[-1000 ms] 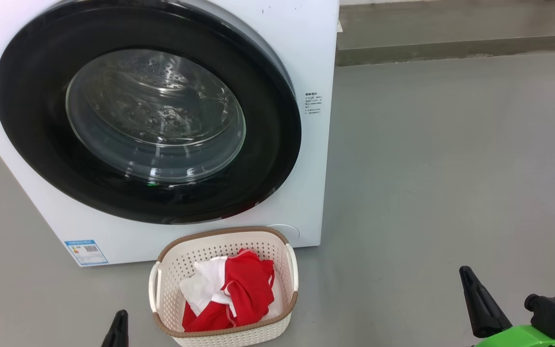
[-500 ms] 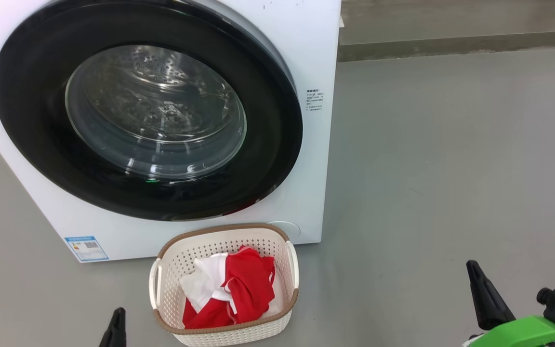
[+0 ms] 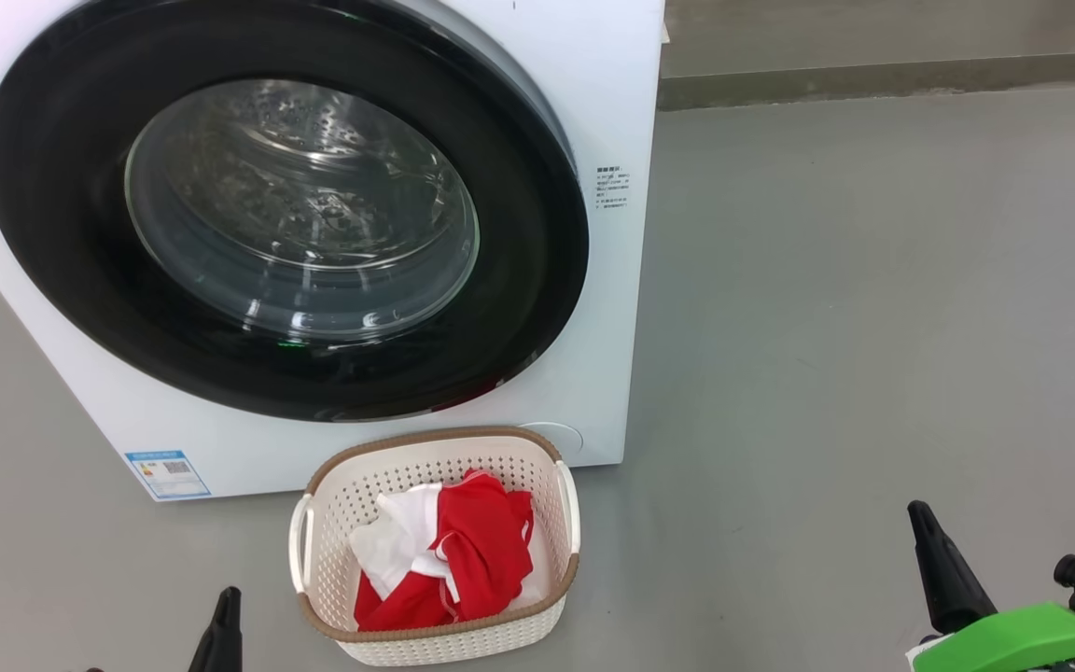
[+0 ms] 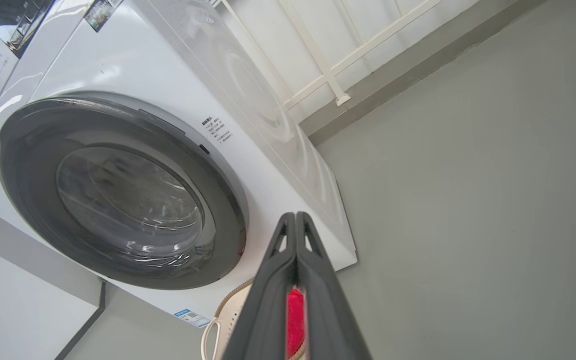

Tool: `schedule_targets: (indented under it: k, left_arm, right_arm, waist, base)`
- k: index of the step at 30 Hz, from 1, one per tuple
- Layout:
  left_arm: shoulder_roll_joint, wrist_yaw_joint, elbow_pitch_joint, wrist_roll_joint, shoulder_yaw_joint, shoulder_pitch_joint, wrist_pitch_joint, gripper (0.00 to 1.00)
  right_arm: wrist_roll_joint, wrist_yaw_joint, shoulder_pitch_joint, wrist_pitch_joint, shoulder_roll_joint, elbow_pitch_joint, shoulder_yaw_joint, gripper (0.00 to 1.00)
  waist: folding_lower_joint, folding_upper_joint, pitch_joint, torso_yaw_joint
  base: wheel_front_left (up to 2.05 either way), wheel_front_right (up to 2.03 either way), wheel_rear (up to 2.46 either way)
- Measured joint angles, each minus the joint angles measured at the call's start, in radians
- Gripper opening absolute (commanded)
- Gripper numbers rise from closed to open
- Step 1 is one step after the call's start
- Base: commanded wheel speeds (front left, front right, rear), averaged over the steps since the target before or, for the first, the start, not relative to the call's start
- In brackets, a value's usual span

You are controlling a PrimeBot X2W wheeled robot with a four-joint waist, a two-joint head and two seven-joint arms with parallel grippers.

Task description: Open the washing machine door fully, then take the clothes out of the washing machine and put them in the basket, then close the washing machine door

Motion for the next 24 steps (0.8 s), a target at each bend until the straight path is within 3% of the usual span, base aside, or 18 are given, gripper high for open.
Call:
schedule_targets:
  k: [24]
  left_arm:
    - [0.000, 0.000, 0.000, -0.265, 0.005, -0.037, 0.069, 0.00]
  right_arm:
    - [0.243, 0.000, -0.035, 0.071, 0.017, 0.000, -0.032, 0.00]
  waist:
    - [0.0000, 0.0000, 0.018, 0.005]
  base:
    - [0.00, 0.00, 0.00]
